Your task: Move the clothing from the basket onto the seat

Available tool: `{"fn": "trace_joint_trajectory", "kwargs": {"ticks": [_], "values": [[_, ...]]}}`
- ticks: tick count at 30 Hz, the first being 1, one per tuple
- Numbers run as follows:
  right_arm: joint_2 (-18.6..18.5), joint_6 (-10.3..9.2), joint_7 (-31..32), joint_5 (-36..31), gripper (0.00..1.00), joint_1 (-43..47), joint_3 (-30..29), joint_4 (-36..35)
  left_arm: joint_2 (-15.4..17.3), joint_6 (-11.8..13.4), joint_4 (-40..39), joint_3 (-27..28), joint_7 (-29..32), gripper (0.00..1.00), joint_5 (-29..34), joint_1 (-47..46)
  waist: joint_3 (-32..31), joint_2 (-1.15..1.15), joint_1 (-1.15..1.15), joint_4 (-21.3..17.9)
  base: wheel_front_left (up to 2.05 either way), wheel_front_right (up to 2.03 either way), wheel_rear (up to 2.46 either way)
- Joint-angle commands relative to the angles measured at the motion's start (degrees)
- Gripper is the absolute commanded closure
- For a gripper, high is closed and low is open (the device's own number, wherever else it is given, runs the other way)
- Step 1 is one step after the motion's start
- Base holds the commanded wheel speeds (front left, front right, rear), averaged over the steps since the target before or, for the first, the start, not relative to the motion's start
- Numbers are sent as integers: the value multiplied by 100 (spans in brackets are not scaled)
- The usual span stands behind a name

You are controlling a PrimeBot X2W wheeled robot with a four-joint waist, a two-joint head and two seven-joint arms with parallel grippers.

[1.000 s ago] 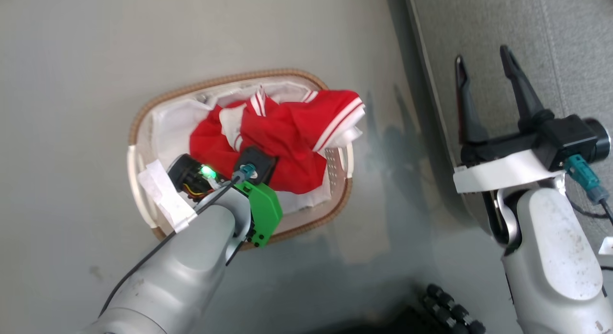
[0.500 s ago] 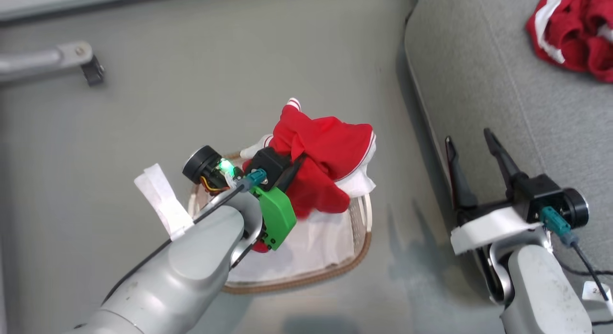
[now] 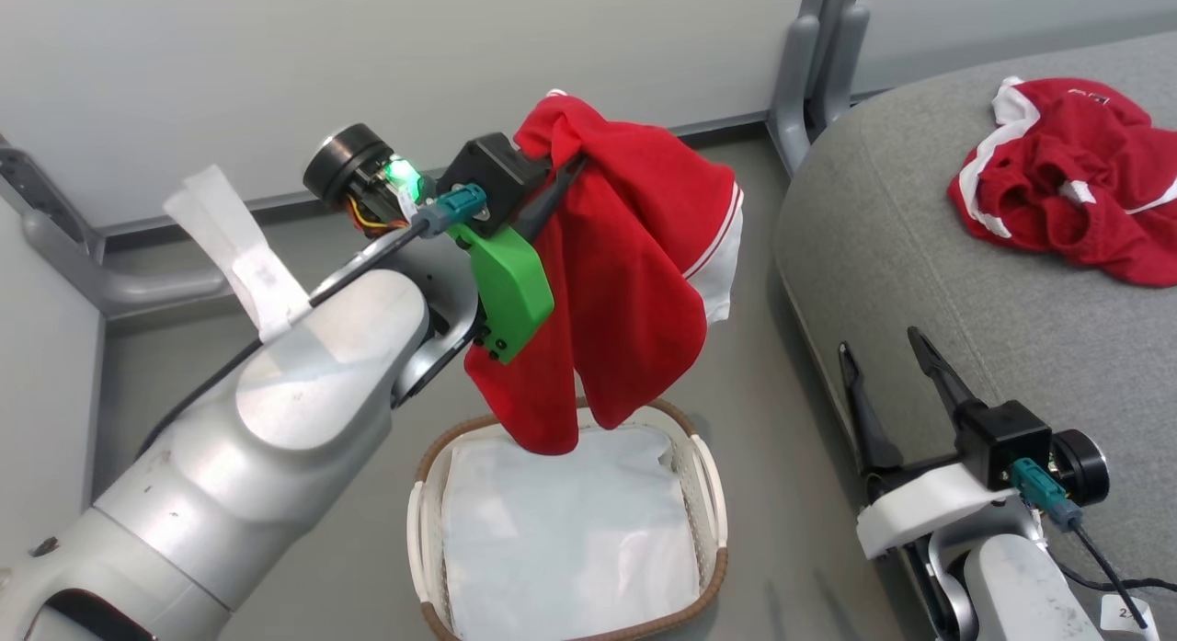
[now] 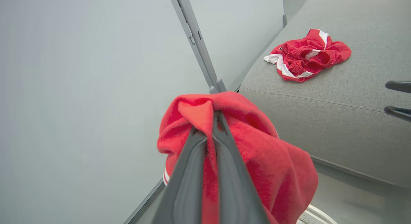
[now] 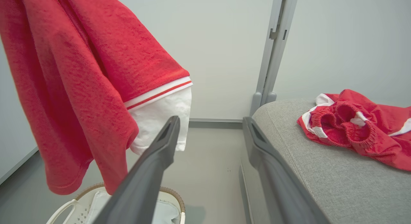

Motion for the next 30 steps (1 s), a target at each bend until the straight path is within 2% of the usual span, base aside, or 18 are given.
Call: {"fn": "trace_joint_trajectory", "kwargs": {"ticks": [1, 6, 12, 18, 24, 25, 26, 27, 28, 30], "values": [[-21, -8, -12, -43, 0, 37, 66, -30, 60, 31, -66, 46, 55, 100, -9, -133, -291, 0, 1, -23, 0, 0, 0], [-21, -8, -12, 42, 0, -213, 547, -104, 82, 119, -215, 157, 204, 100, -84, -338, -336, 0, 1, -56, 0, 0, 0], [-27, -8, -12, -14, 0, -826, 1444, 113, -32, 151, -355, 184, 288, 100, -157, -495, -365, 0, 1, -20, 0, 0, 0], [-25, -8, -10, -154, 0, -1527, 1927, 860, -173, 185, -559, 96, 321, 100, -124, -560, -397, 0, 1, 123, 0, 0, 0], [-21, -8, -7, 21, 2, -2000, 2205, 1420, -203, 208, -913, 14, 390, 100, -138, -526, -398, 0, 1, 275, 0, 0, 0], [-21, -8, -7, 41, 49, -2060, 2221, 1468, -198, 218, -964, 10, 401, 100, -144, -512, -395, 0, 1, 290, 0, 0, 0], [-21, -8, -7, 70, 59, -2112, 2238, 1513, -185, 233, -1014, 4, 417, 100, -149, -498, -392, 0, 1, 303, 0, 0, 0], [-21, -8, -7, 92, 75, -2168, 2268, 1570, -162, 237, -1074, 0, 431, 100, -155, -472, -388, 0, 1, 317, 0, 0, 0], [-21, -8, -7, 93, 100, -2220, 2311, 1618, -144, 238, -1115, 0, 442, 100, -165, -452, -385, 0, 1, 327, 0, 0, 0], [-21, -8, -7, 126, 100, -2369, 2387, 1717, -97, 284, -1196, 18, 446, 100, -197, -395, -376, 0, 1, 348, 0, 0, 0]]}}
